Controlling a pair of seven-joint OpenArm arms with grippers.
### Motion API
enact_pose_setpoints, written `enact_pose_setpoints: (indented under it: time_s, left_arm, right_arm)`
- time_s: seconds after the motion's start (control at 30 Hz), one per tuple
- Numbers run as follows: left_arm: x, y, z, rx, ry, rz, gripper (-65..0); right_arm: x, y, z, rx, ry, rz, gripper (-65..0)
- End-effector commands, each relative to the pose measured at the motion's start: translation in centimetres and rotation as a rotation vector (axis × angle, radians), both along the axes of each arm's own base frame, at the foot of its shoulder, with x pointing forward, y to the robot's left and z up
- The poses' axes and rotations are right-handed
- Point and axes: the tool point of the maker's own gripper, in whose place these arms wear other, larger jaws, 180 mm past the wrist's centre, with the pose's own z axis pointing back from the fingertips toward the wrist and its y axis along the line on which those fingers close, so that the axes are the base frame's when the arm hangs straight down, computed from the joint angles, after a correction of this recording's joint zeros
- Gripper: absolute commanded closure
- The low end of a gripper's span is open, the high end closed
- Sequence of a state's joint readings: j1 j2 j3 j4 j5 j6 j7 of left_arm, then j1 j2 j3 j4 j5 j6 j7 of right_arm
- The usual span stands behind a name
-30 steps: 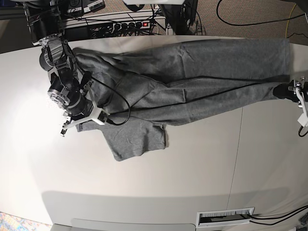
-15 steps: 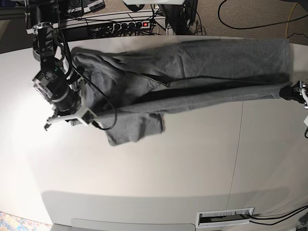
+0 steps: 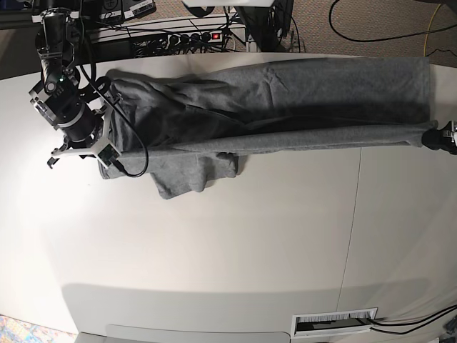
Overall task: Fold the T-shirt properly
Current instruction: 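Pull the bunched shirt end with the right gripper to straighten the strip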
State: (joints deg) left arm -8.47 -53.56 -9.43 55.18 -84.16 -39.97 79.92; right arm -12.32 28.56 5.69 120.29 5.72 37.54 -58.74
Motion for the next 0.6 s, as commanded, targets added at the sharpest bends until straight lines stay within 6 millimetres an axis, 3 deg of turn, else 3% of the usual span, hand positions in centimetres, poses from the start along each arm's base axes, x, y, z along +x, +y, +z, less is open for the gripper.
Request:
enact_pose_setpoints:
  time_s: [0.0,0.23,0.43,0.47,0.57]
  left_arm:
    - [0.1,1.2,1.2,0.027,-0.015,0.005,0.0]
    - [-3.4,1.2,-1.2,0.027,0.084,0.003,0.0]
    - [-3.6,1.2,-1.3,0.027,0.09,0.003,0.0]
    - [-3.6,1.2,-1.3,0.027,0.091,0.003,0.0]
    - [-3.6,1.2,-1.3,0.027,0.091,0.003,0.0]
  right_arm:
    - [0.5,-1.0,1.1,-0.039,-0.031,-0.02,0.0]
    - [-0.3,-1.4,0.4,-0.055,0.007,-0.036,0.0]
    - [-2.0,-1.5,-1.1,-0.06,0.065,-0.036,0.0]
    - [-2.3,-1.6,-1.4,-0.063,0.078,-0.037,-2.5]
    - [-2.9,-1.5,-1.8,-0.061,0.096,-0.037,-22.0]
